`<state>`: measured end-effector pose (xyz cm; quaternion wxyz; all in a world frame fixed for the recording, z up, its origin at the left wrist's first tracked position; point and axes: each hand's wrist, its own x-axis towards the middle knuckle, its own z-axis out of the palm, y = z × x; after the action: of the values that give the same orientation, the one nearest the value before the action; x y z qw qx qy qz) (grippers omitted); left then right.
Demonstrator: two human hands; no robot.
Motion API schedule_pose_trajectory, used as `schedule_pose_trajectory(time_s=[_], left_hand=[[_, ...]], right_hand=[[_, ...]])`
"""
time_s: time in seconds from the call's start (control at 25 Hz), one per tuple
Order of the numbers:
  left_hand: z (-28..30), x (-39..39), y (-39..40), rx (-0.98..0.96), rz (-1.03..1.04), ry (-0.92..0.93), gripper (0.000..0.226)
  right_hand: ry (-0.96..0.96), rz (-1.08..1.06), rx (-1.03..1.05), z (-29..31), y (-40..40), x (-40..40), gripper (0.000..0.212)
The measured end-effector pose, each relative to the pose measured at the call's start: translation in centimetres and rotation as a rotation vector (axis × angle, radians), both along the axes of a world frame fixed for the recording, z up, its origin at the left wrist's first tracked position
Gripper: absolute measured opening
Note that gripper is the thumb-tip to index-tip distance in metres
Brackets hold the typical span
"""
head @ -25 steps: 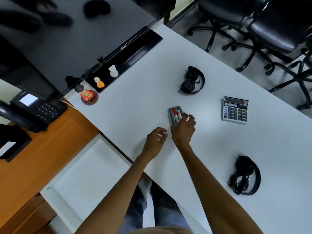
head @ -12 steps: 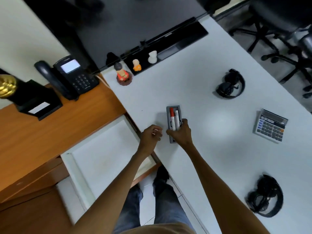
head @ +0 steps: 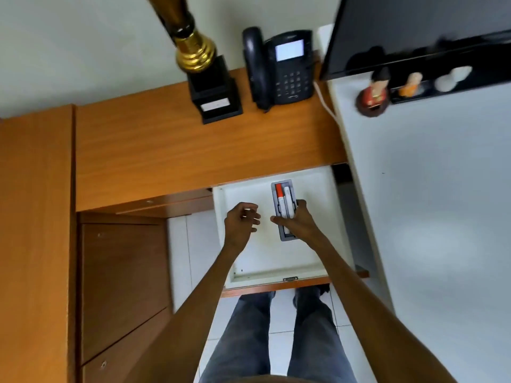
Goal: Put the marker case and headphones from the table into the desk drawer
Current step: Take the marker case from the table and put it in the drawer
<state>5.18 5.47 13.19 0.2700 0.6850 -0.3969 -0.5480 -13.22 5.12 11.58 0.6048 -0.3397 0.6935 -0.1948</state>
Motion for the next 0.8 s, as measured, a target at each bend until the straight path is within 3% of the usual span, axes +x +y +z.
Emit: schedule_pose_trajectory(time_s=[0.16, 0.4, 0.8], left_hand=[[-3.2, 6.0, -0.3, 0.082, 0.137, -0.021, 0.023], [-7.9, 8.7, -0.9, 0.122, 0.236, 0.021, 0.021], [-7.0, 7.1, -0.9, 0.182, 0.079, -0.067, 0.024]], right_hand=[[-0.036, 0.060, 0.124, -5.4, -1.7, 7.4, 0.079], [0.080, 0.088, 0.148, -10.4, -3.2, 13.9, 0.078], [0.182, 0.100, 0.093, -8.3, -1.6, 12.8, 0.065]])
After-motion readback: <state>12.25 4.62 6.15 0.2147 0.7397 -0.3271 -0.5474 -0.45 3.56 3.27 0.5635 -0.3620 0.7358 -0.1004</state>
